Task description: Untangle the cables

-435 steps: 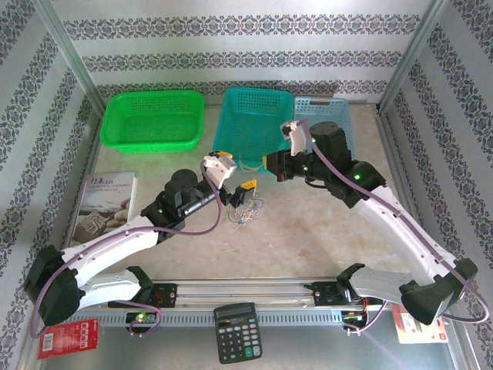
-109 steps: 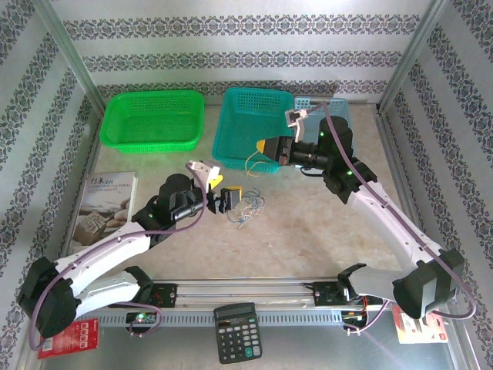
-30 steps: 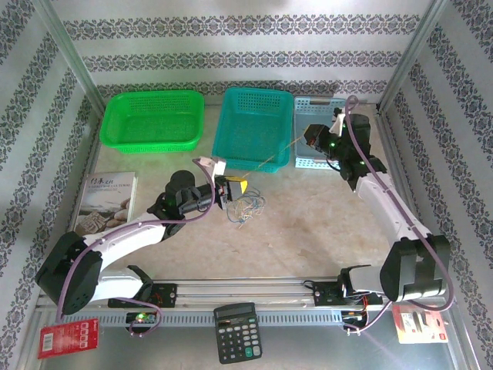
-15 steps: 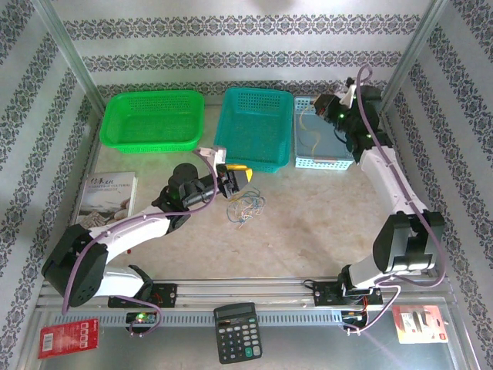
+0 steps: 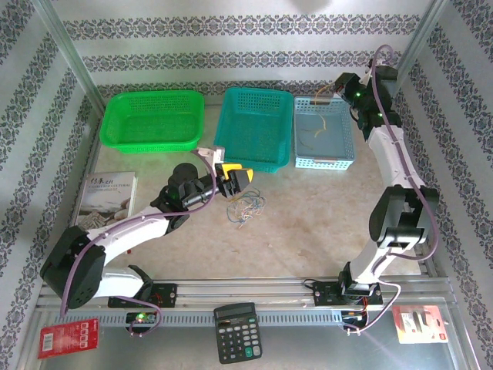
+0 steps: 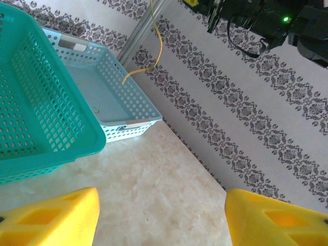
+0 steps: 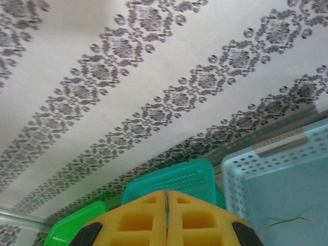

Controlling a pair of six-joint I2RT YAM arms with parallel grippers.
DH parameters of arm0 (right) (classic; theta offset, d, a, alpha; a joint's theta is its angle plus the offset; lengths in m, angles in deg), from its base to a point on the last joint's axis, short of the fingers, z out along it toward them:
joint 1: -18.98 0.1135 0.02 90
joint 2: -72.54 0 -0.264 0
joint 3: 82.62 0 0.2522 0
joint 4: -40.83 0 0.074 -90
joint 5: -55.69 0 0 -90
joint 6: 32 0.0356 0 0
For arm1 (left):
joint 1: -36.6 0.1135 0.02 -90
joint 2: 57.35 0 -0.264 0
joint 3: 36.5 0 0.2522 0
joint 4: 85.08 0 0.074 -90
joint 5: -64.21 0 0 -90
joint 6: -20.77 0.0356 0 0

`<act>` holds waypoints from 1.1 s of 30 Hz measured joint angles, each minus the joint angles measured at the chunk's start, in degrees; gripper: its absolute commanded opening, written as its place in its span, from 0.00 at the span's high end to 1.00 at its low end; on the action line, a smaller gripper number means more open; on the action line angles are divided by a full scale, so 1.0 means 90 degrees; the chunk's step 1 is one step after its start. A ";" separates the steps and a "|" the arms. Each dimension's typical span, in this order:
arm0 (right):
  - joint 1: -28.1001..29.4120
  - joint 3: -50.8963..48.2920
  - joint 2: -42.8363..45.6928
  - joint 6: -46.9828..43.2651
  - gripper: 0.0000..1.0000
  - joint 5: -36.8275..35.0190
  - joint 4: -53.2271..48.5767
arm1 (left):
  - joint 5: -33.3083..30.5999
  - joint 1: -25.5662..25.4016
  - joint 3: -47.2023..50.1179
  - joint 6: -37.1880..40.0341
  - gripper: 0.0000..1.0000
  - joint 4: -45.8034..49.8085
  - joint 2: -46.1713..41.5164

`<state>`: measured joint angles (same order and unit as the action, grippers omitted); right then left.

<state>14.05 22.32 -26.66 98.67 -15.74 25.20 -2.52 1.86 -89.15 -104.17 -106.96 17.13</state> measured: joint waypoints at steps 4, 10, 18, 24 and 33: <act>-0.0024 0.0019 -0.0282 -0.0022 1.00 -0.0087 -0.0005 | -0.0121 0.0000 0.0000 0.0027 0.29 0.0221 -0.0185; -0.0024 0.0019 -0.0792 -0.0138 0.99 -0.0170 -0.0007 | -0.0274 0.0000 0.0000 0.0070 0.25 0.0420 -0.0306; -0.0024 0.0010 -0.1200 -0.0359 0.48 -0.0245 -0.0109 | -0.0364 0.0000 -0.0002 0.0134 0.15 0.0741 -0.0306; -0.0024 -0.0056 -0.1093 -0.0379 0.46 -0.0151 -0.0170 | -0.0500 0.0000 -0.0002 0.0168 0.00 0.0935 -0.0342; 0.0124 -0.1190 0.0512 -0.0376 0.45 0.0231 -0.0214 | -0.0818 0.0000 -0.0002 0.0112 0.00 0.1139 -0.0401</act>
<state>15.17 11.61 -22.05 95.28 -13.67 23.27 -9.89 1.86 -89.17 -103.16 -96.71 13.52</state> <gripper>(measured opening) 0.546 0.999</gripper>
